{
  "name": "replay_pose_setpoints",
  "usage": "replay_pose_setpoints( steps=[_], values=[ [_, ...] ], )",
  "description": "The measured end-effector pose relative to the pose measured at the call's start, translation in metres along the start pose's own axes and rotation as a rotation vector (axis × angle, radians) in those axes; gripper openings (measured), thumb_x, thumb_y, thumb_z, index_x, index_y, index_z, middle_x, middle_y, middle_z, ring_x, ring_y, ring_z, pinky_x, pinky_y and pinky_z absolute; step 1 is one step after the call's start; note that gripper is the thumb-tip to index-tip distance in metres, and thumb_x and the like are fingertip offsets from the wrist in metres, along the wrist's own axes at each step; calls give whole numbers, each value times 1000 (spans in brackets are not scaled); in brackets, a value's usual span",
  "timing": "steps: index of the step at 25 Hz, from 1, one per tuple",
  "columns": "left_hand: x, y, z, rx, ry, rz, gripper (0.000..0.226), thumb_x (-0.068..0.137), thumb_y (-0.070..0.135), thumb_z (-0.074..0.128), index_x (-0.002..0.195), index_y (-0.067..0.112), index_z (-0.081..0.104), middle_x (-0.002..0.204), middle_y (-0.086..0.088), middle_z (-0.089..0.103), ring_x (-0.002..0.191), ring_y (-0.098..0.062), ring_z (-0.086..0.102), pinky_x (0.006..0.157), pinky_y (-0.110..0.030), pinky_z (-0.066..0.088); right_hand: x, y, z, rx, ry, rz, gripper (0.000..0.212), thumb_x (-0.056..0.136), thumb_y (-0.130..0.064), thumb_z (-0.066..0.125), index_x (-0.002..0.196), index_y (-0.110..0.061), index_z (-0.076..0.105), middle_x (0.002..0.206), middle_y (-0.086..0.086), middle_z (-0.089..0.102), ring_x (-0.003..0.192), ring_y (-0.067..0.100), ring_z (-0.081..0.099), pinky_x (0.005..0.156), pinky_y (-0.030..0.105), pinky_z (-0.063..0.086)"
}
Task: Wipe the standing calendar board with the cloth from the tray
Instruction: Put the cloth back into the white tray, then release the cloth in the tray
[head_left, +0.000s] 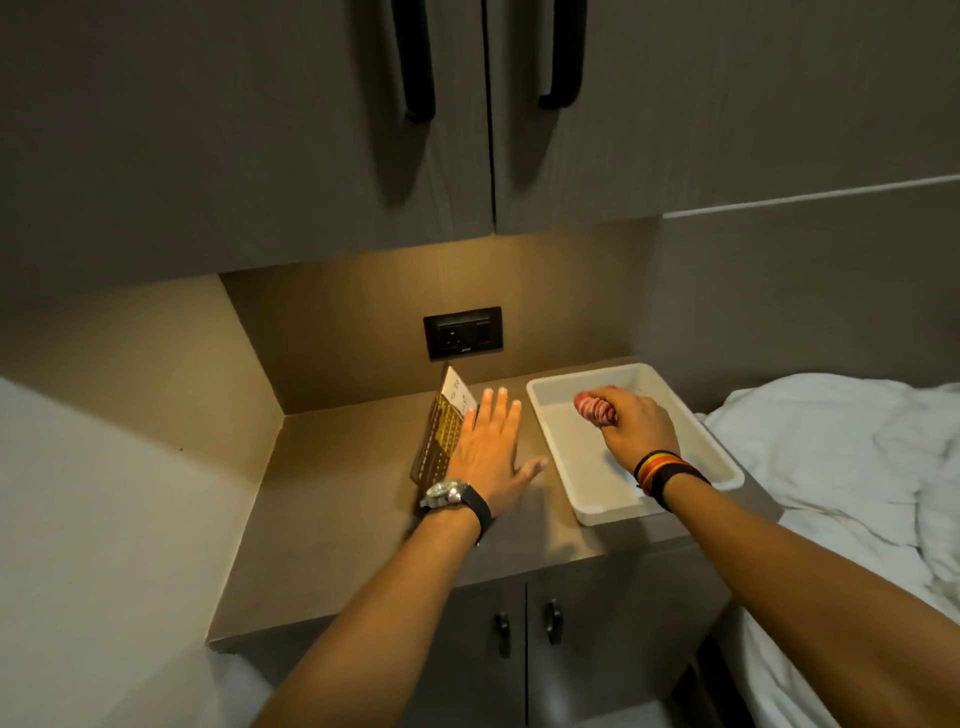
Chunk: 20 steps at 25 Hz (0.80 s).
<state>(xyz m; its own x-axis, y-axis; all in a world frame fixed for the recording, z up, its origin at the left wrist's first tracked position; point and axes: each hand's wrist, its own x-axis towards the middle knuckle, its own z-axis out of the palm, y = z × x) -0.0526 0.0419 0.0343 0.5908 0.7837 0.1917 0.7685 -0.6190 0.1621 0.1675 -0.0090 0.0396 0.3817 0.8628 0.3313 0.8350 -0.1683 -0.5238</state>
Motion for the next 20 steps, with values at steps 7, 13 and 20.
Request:
replay_pose_setpoints(
  steps=[7, 13, 20],
  values=[
    [26, 44, 66, -144, -97, -157, 78, 103, 58, 29, 163, 19, -4, 170, -4, -15, 156, -22, -17, 127, -44, -7, 28, 60, 25, -212, -220, -140, 36, 90, -30, 70, 126, -32, 63, 130, -3, 66, 113, 23, 66, 97, 40, 53],
    [29, 54, 85, -143, -151, -207, 77, 104, 59, 22, 161, 19, -11, 169, -4, -17, 155, -20, -18, 127, -42, -8, 11, 84, 34, -253, -709, -184, 72, 101, -49, 39, 160, -19, 11, 169, 6, 5, 156, 30, 3, 124, 47, 7],
    [18, 68, 79, -135, -88, -227, 72, 105, 50, 22, 161, 18, -10, 170, -3, -15, 155, -18, -17, 127, -41, -7, 18, 75, 31, -236, -590, -284, 62, 105, -43, 21, 161, -20, 7, 169, 2, 2, 156, 25, -1, 121, 46, -9]
  ],
)
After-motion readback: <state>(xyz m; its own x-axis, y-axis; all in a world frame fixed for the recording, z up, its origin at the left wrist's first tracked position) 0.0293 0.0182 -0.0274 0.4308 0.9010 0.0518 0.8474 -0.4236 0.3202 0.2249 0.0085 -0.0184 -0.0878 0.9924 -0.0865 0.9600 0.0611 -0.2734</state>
